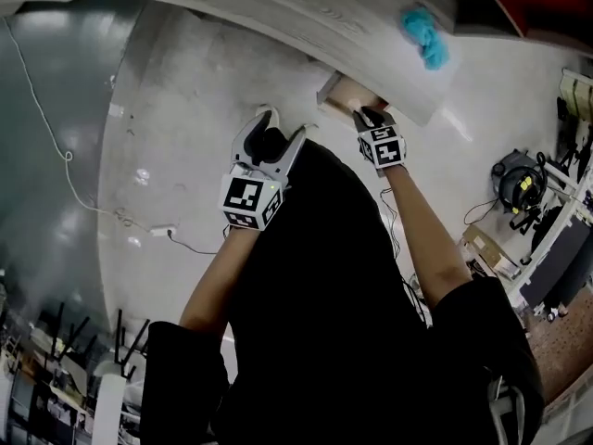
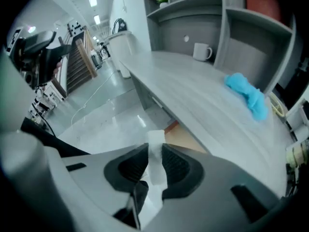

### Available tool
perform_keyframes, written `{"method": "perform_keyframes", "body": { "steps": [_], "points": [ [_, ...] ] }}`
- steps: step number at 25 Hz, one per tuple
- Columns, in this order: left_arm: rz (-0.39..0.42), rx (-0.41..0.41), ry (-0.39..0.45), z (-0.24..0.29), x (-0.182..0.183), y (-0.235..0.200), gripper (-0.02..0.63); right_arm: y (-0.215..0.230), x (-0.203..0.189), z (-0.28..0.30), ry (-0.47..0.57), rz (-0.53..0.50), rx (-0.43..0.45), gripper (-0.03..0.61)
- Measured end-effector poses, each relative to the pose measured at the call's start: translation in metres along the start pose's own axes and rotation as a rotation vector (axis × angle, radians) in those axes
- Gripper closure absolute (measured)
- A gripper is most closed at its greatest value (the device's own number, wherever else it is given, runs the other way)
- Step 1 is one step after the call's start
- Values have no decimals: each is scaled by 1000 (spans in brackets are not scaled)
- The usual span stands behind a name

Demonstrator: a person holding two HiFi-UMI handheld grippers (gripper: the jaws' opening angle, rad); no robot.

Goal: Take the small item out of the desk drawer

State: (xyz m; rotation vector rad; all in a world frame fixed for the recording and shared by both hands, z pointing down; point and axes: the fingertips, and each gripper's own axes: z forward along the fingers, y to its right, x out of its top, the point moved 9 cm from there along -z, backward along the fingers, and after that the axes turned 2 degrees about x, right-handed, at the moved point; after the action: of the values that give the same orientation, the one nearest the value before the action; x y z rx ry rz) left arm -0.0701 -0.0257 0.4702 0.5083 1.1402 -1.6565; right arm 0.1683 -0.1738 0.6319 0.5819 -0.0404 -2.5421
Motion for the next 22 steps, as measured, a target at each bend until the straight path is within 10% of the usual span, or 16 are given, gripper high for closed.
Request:
{"method": "perform_keyframes", "body": {
  "steps": [22],
  "points": [
    [278,-426,158,16,160,134,415,-5,43,-337,835,417,-277,491]
  ]
}}
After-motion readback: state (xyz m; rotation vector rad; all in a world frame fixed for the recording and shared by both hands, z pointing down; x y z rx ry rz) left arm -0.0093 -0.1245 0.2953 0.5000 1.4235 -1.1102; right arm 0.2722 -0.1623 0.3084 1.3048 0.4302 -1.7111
